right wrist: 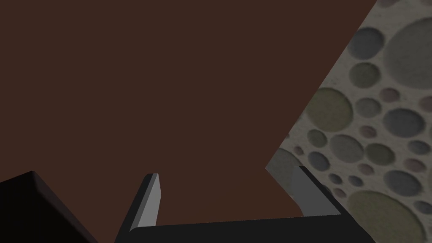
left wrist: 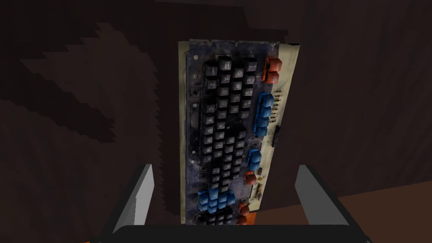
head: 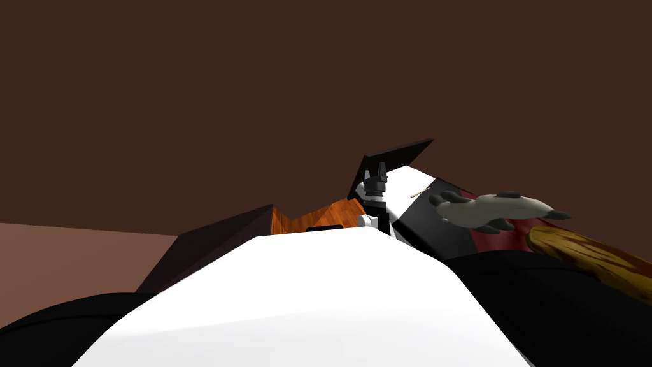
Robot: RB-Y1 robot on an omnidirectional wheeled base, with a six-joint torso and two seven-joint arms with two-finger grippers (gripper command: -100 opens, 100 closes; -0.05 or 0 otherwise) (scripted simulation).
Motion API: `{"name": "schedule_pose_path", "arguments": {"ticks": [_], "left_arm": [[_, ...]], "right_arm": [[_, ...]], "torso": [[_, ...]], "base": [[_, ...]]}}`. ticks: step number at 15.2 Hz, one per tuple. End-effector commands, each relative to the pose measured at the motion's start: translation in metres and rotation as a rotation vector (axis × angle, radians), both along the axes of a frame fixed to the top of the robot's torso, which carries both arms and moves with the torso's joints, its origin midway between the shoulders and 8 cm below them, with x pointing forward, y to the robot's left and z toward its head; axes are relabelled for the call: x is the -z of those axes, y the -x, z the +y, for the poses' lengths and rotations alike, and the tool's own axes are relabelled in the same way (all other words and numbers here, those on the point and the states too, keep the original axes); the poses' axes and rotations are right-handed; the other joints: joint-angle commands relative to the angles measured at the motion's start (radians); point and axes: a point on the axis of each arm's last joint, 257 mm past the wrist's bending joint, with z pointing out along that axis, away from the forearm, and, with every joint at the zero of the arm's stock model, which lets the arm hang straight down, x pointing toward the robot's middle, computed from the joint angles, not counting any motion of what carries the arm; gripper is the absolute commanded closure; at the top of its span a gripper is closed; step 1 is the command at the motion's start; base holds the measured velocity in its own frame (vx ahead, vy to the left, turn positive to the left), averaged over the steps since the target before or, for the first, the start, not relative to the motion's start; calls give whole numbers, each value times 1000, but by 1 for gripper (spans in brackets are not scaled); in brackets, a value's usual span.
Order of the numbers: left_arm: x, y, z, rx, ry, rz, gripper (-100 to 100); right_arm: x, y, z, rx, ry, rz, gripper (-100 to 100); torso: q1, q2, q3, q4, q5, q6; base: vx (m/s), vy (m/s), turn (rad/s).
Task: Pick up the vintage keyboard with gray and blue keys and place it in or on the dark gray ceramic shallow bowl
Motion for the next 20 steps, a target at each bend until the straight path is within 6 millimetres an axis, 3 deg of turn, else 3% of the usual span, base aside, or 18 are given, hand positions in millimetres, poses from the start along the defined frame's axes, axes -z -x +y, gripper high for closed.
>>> {"name": "schedule_pose_path", "arguments": {"ticks": [1, 6, 7, 8, 12, 15, 16, 17, 20], "left_arm": [[2, 13, 6, 28, -21, 31, -100], [27, 10, -17, -6, -11, 13, -100], [21, 12, -12, -1, -9, 15, -100], [22, 12, -13, -1, -11, 14, 100], [22, 13, -13, 0, -10, 16, 100], [1, 8, 4, 16, -12, 18, 100], [6, 10, 1, 14, -16, 16, 100], [-5, 11, 18, 25, -28, 27, 100], [-10, 12, 26, 33, -31, 35, 100]], "right_arm": [[0, 0, 0, 0, 0, 0, 0], [0, 0, 0, 0, 0, 0, 0], [0, 0, 0, 0, 0, 0, 0], [0, 0, 0, 0, 0, 0, 0], [0, 0, 0, 0, 0, 0, 0], [0, 0, 0, 0, 0, 0, 0], [0, 0, 0, 0, 0, 0, 0], [0, 0, 0, 0, 0, 0, 0], [0, 0, 0, 0, 0, 0, 0]], "torso": [[0, 0, 0, 0, 0, 0], [3, 4, 2, 1, 1, 0], [4, 5, 3, 1, 1, 0], [3, 5, 3, 1, 1, 0], [1, 4, 3, 2, 1, 0], [-2, 4, 3, 1, 0, -1], [-4, 4, 3, 1, -1, -1], [-4, 4, 3, 1, 0, -1], [-5, 5, 3, 1, -1, -3]], "base": [[46, 7, -47], [-4, 48, -65], [-12, 47, -30], [0, 0, 0], [0, 0, 0], [7, -52, 95], [4, -47, 44], [4, -64, 92], [-1, -73, 141]]}}
